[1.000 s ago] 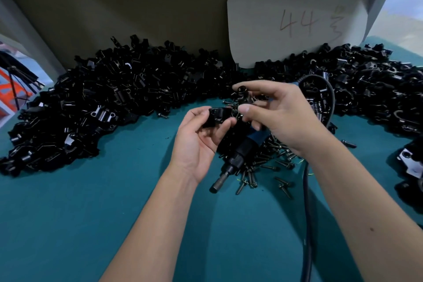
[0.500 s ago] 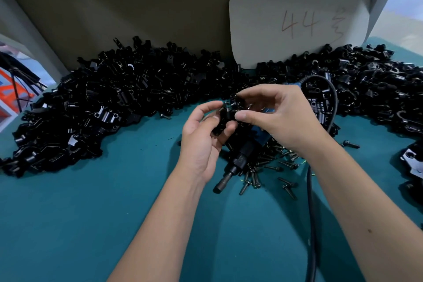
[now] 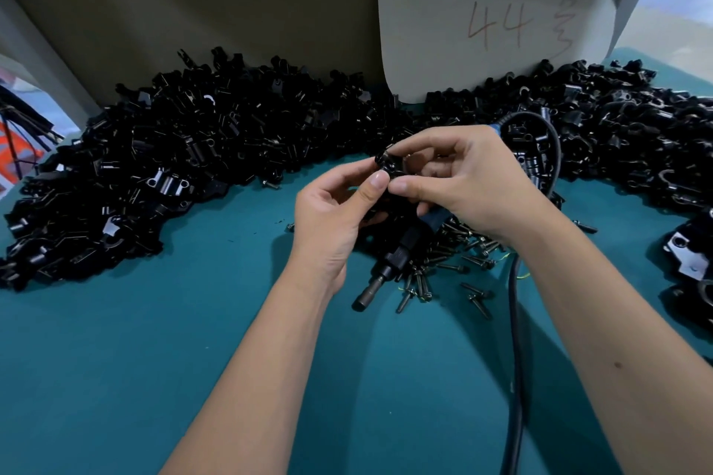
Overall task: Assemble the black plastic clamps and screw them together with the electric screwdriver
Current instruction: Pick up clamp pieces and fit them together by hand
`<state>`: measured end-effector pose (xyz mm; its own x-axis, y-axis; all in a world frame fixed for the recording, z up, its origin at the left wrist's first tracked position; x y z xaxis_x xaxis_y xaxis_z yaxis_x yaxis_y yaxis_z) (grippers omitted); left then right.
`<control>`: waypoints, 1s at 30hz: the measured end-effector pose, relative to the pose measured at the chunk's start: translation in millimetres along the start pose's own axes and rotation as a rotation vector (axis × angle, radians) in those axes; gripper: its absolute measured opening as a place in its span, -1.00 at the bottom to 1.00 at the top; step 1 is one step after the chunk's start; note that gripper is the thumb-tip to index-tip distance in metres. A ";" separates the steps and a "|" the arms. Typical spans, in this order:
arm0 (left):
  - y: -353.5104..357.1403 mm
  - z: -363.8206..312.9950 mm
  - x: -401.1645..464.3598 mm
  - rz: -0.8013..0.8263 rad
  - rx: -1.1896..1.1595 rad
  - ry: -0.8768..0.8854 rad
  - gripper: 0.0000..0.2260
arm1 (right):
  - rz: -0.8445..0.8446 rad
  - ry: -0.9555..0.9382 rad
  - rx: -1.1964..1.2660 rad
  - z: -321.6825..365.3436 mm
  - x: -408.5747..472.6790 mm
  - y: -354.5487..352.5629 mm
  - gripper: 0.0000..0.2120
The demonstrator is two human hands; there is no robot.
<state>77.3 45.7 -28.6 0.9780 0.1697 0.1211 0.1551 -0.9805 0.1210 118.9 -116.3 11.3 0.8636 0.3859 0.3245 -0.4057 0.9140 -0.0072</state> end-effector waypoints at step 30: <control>0.7 9.9 -7.2 -0.029 -0.229 -0.138 -0.94 | 0.407 0.860 -0.984 4.4 -59.7 10.5 -0.93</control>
<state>71.8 42.8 -39.1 0.9859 0.1665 -0.0193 0.1629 -0.9248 0.3437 61.8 -130.3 -3.9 0.7937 0.2718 -0.5441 -0.6067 0.2894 -0.7404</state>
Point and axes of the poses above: each hand's wrist, its own x-axis towards the middle knuckle, its own y-axis out of the palm, z = x × y, the point moved 6 cm from there along x, towards the middle knuckle, and after that the axes turned 13 degrees about x, right-handed, at the moved point
